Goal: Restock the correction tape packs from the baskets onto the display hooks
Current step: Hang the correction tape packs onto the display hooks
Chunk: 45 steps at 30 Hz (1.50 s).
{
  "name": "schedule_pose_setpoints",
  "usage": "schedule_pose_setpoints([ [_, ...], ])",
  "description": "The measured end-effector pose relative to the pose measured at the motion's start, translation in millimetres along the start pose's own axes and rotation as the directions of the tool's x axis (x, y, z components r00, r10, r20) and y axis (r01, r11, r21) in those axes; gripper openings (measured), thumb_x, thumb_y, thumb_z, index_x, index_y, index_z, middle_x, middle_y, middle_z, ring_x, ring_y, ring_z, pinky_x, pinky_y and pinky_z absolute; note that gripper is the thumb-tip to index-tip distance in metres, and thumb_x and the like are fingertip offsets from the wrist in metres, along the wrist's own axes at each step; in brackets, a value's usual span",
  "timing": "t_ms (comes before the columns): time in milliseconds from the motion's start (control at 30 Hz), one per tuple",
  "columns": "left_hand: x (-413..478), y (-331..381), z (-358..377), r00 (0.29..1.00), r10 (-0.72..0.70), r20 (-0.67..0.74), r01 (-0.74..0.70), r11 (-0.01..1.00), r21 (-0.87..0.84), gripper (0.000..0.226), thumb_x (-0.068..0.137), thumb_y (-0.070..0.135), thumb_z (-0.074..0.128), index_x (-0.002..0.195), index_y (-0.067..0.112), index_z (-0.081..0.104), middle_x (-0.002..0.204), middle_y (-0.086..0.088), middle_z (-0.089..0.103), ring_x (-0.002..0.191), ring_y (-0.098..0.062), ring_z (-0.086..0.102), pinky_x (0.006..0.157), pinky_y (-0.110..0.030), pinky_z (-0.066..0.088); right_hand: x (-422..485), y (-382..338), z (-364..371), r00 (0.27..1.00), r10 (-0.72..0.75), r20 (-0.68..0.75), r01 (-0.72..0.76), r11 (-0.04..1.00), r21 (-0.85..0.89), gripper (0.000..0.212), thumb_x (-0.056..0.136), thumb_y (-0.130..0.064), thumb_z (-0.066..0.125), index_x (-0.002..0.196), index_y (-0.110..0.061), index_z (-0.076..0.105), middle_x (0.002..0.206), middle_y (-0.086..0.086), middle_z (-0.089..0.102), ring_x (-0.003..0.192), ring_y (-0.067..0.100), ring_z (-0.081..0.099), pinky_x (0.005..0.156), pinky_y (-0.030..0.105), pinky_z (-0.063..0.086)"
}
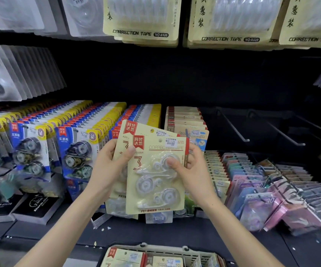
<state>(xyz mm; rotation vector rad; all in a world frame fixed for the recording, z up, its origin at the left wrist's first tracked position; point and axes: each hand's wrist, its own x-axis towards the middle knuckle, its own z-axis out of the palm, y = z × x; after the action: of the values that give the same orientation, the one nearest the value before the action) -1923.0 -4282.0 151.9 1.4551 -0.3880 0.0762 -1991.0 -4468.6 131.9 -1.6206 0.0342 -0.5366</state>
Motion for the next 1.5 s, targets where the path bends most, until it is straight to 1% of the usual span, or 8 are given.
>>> schedule_pose_setpoints([
  [267,10.5,-11.7,-14.4,0.995,0.035,-0.092,-0.015,0.979,0.205,0.015,0.09,0.018,0.069,0.099,0.028,0.062,0.103,0.005,0.071,0.094,-0.009,0.067,0.078,-0.026,0.051,-0.9,10.9,-52.8,0.995,0.05,-0.088,-0.052,0.998,-0.025,0.046,0.082,-0.007,0.074,0.12,-0.024,0.054,0.114,0.003,0.072,0.104,0.017,0.07,0.093,0.049,0.054],
  [533,20.7,-17.0,-17.2,0.983,0.059,-0.175,-0.022,0.979,0.204,0.029,0.089,0.024,0.068,0.117,0.015,0.063,0.106,0.004,0.071,0.1,-0.016,0.068,0.087,-0.036,0.054,8.2,17.7,-64.8,0.979,-0.029,-0.204,0.002,0.991,-0.135,0.049,0.083,-0.014,0.076,0.125,-0.026,0.052,0.117,-0.003,0.069,0.107,0.013,0.067,0.094,0.045,0.054],
  [800,28.5,-16.5,-18.7,0.984,0.061,-0.168,-0.024,0.978,0.209,0.028,0.089,0.027,0.069,0.114,0.018,0.064,0.107,0.004,0.072,0.101,-0.016,0.068,0.091,-0.041,0.054,38.7,27.6,-50.1,0.962,-0.028,-0.271,-0.016,0.987,-0.159,0.045,0.086,-0.011,0.073,0.121,-0.026,0.048,0.11,-0.015,0.061,0.101,-0.001,0.06,0.085,0.021,0.05],
  [967,30.8,-17.6,-18.6,0.985,0.062,-0.162,-0.028,0.979,0.202,0.021,0.088,0.027,0.07,0.109,0.024,0.064,0.104,0.005,0.072,0.099,-0.016,0.068,0.089,-0.04,0.054,50.5,46.7,-51.9,0.965,-0.005,-0.261,-0.027,0.992,-0.12,0.043,0.093,-0.019,0.066,0.129,-0.026,0.045,0.119,-0.012,0.061,0.107,0.0,0.06,0.089,0.02,0.05],
  [1067,31.0,-18.9,-17.4,0.984,0.073,-0.164,-0.038,0.978,0.205,0.015,0.087,0.028,0.069,0.101,0.031,0.063,0.104,0.004,0.072,0.099,-0.017,0.068,0.088,-0.039,0.054,60.6,55.5,-49.0,0.964,-0.036,-0.262,-0.023,0.975,-0.22,0.044,0.095,-0.022,0.063,0.133,-0.024,0.04,0.118,-0.014,0.055,0.105,-0.005,0.054,0.084,0.008,0.044],
  [1200,30.0,-21.3,-14.5,0.981,0.087,-0.171,-0.046,0.972,0.23,0.011,0.09,0.025,0.068,0.097,0.03,0.063,0.102,0.004,0.07,0.096,-0.017,0.066,0.084,-0.036,0.053,74.5,68.5,-47.1,0.94,-0.078,-0.333,-0.039,0.943,-0.33,0.045,0.092,-0.03,0.065,0.131,-0.021,0.043,0.124,-0.005,0.052,0.11,0.008,0.051,0.092,0.025,0.04],
  [1367,27.2,-20.7,-9.0,0.973,0.091,-0.214,-0.044,0.976,0.215,0.019,0.091,0.021,0.067,0.109,0.017,0.062,0.098,0.008,0.069,0.089,-0.008,0.065,0.075,-0.026,0.05,77.2,73.3,-55.3,0.949,-0.054,-0.31,-0.093,0.893,-0.441,0.044,0.09,-0.043,0.066,0.121,-0.017,0.049,0.115,-0.002,0.055,0.104,0.014,0.055,0.081,0.027,0.044],
  [1500,21.3,-18.8,-5.4,0.969,0.086,-0.232,-0.044,0.982,0.183,0.016,0.092,0.021,0.066,0.107,0.019,0.061,0.097,0.009,0.068,0.087,-0.005,0.064,0.072,-0.023,0.047,73.1,69.6,-65.5,0.948,-0.018,-0.318,-0.205,0.731,-0.651,0.059,0.086,-0.061,0.059,0.119,-0.012,0.053,0.11,0.002,0.058,0.098,0.021,0.059,0.075,0.036,0.048],
])
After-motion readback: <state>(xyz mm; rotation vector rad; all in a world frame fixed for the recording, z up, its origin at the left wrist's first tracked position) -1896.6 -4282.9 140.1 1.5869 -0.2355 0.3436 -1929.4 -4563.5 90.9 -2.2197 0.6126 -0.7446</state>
